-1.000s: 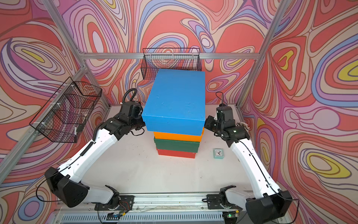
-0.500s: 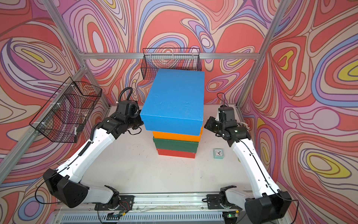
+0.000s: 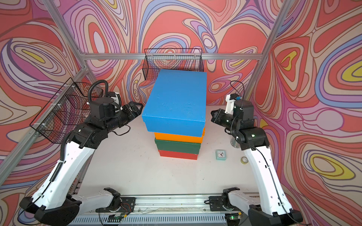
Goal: Stack the shoeboxes
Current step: Adjust the shoeboxes in the shoebox.
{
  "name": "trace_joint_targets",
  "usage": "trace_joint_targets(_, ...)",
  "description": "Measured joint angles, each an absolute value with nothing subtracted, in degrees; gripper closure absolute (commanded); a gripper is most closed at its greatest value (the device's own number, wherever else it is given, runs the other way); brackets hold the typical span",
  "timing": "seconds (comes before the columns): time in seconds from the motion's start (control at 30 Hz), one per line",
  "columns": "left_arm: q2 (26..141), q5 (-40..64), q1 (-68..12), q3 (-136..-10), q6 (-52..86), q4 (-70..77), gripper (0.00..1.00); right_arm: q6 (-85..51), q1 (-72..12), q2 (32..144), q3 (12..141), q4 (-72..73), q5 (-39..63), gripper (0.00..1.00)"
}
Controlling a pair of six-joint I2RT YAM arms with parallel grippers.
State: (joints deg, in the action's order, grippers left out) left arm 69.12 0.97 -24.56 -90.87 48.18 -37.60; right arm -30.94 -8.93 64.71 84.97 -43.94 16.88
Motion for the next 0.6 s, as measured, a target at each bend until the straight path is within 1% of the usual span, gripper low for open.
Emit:
trace_joint_targets(0.27, 71.5, 3.0, -27.8, -92.2, 48.2, -37.5, 0.22, -32.9, -11.3, 66.1, 85.5, -41.7, 20.2, 1.0)
trace_joint_targets(0.6, 77.5, 3.0, -27.6, -97.6, 48.2, -37.5, 0.21, -33.6, -10.9, 70.0, 87.8, -39.9, 20.1, 1.0)
